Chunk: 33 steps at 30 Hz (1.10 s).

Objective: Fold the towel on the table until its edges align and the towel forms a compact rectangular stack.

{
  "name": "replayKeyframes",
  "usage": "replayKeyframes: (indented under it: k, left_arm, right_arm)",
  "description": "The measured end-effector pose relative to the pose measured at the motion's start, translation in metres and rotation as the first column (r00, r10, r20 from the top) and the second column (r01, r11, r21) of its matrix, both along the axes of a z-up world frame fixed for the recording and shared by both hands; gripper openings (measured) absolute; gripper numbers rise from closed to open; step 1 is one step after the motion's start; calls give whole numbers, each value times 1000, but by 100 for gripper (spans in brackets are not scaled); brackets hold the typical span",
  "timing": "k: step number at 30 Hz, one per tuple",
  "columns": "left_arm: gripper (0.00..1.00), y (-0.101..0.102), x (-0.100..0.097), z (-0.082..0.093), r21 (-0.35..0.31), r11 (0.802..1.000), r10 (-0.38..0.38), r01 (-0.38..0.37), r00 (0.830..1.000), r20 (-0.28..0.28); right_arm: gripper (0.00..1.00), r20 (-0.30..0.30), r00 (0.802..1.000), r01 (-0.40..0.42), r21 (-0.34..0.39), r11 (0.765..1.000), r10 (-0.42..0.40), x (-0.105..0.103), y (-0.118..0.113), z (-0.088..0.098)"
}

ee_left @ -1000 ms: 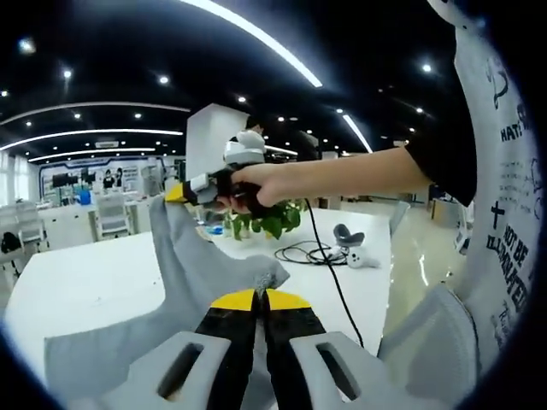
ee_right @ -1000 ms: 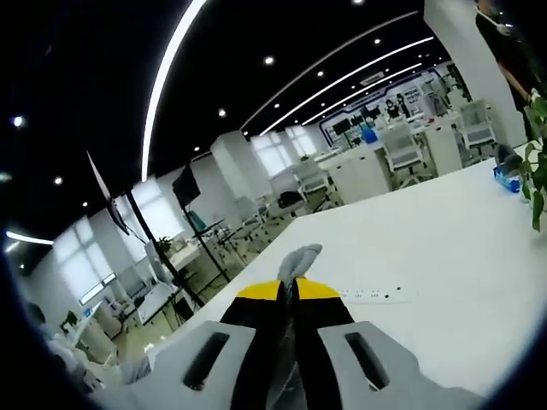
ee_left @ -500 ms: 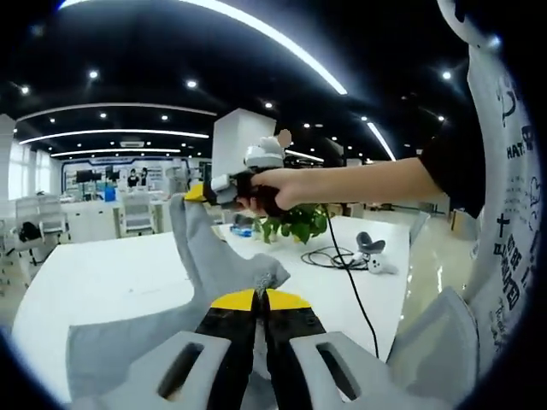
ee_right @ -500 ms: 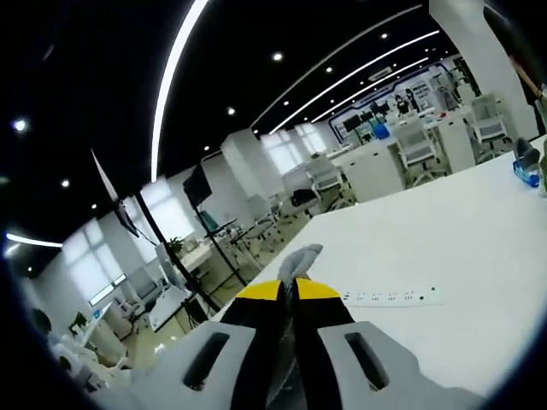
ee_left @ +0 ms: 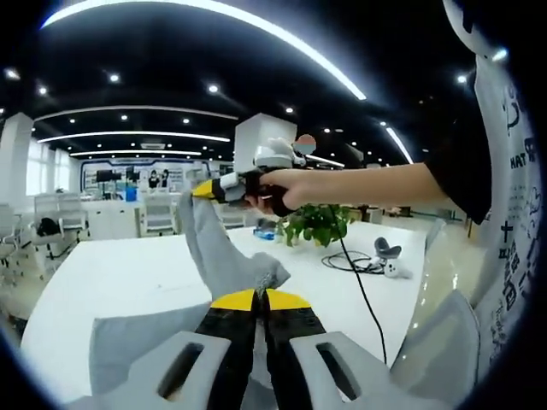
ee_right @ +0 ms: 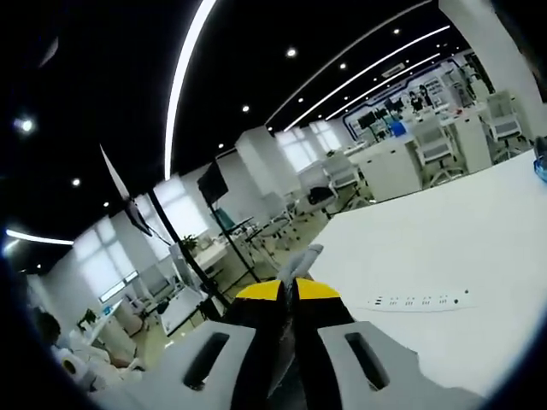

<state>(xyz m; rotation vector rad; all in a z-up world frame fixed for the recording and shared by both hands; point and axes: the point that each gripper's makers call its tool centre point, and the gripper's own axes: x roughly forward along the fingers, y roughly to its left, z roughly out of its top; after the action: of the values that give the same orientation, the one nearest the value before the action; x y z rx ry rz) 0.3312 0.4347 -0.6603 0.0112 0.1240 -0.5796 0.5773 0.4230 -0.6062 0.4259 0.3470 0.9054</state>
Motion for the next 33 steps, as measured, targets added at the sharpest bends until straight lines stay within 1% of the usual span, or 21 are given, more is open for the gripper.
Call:
replayKeyframes:
  k: [4, 5, 7, 11, 13, 15, 19, 23, 26, 29, 30, 33]
  left_arm:
    - [2, 19, -2, 1, 5, 999, 41, -41, 999, 1]
    - [2, 21, -3, 1, 4, 999, 45, -45, 999, 1]
    - [2, 32, -4, -2, -1, 998, 63, -63, 998, -7]
    - [2, 49, -9, -12, 1, 995, 95, -95, 995, -27]
    - [2, 57, -11, -19, -12, 993, 116, -117, 992, -43]
    - [2, 62, -12, -25, -25, 991, 131, -133, 990, -58]
    - [2, 71, -13, -38, -26, 987, 158, -160, 984, -82]
    - [2, 79, -13, -47, -23, 983, 179, -182, 979, -96]
    - [2, 88, -13, -54, -19, 977, 207, -211, 972, -108]
    - [2, 95, -13, -61, -30, 970, 236, -241, 964, -120]
    - [3, 98, -13, -66, -34, 966, 249, -255, 960, -131]
    - [3, 105, -15, -77, -19, 959, 278, -283, 950, -139]
  right_arm:
    - [2, -1, 1000, -18, 0, 1000, 18, -2, 16, -2]
    - [2, -1, 1000, -22, 0, 1000, 22, -3, 19, -2]
    - [2, -3, 999, -32, -4, 999, 32, -5, 26, -5]
    - [2, -17, 999, -45, -24, 999, 45, -8, 37, -18]
    - [2, -28, 998, -49, -30, 998, 48, -9, 42, -25]
    - [2, -42, 998, -52, -31, 998, 50, -9, 48, -31]
    - [2, -66, 996, -63, -42, 997, 60, -9, 63, -45]
    - [2, -77, 995, -75, -46, 996, 71, -10, 78, -53]
    - [2, -84, 993, -88, -53, 995, 84, -10, 88, -61]
    - [2, -106, 991, -93, -63, 994, 86, -7, 96, -71]
    - [2, -115, 990, -92, -65, 994, 84, -7, 99, -75]
    - [2, -126, 988, -99, -77, 992, 89, -7, 107, -86]
